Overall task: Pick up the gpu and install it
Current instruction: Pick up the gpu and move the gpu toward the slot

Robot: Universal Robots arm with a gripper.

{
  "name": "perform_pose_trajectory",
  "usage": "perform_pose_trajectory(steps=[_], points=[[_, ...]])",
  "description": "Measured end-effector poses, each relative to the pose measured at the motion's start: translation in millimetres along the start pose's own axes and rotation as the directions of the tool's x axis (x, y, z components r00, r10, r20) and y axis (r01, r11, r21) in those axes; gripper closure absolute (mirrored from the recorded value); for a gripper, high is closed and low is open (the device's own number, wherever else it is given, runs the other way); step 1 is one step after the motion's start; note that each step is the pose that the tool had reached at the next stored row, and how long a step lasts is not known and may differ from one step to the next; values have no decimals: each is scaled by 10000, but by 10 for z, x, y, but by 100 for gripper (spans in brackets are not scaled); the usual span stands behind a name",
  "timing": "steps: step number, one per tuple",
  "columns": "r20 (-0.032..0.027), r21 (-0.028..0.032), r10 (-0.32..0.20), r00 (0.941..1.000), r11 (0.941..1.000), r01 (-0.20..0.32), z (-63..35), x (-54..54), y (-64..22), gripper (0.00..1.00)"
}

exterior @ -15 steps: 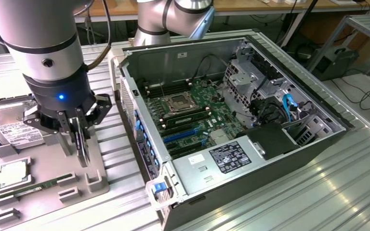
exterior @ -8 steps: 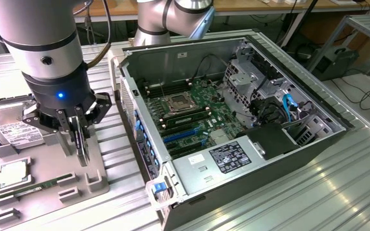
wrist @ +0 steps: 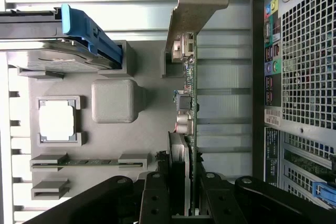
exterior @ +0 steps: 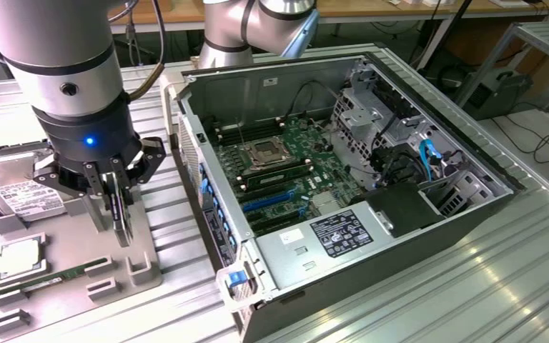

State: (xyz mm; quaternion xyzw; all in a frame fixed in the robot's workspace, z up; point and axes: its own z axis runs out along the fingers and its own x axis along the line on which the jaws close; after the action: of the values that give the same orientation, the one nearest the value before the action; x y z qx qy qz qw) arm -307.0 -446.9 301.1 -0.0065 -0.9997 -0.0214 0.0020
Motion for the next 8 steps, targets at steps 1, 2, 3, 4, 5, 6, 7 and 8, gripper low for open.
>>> perform_pose_trajectory(steps=[1, 2, 3, 4, 5, 6, 7, 8], points=[[0, 0, 0, 10000, 10000, 0, -3, 0, 0, 73], [1, -1, 0, 10000, 10000, 0, -5, 0, 0, 73], [1, -1, 0, 10000, 10000, 0, -8, 0, 0, 73], [0, 0, 0, 10000, 10000, 0, -12, 0, 0, 73], [-1, 0, 0, 10000, 10000, 0, -17, 0, 0, 73], [-1, 1, 0, 10000, 10000, 0, -21, 0, 1, 73], [-2, 1, 1, 10000, 10000, -1, -26, 0, 1, 73], [-1, 0, 0, 10000, 10000, 0, -31, 0, 1, 73]])
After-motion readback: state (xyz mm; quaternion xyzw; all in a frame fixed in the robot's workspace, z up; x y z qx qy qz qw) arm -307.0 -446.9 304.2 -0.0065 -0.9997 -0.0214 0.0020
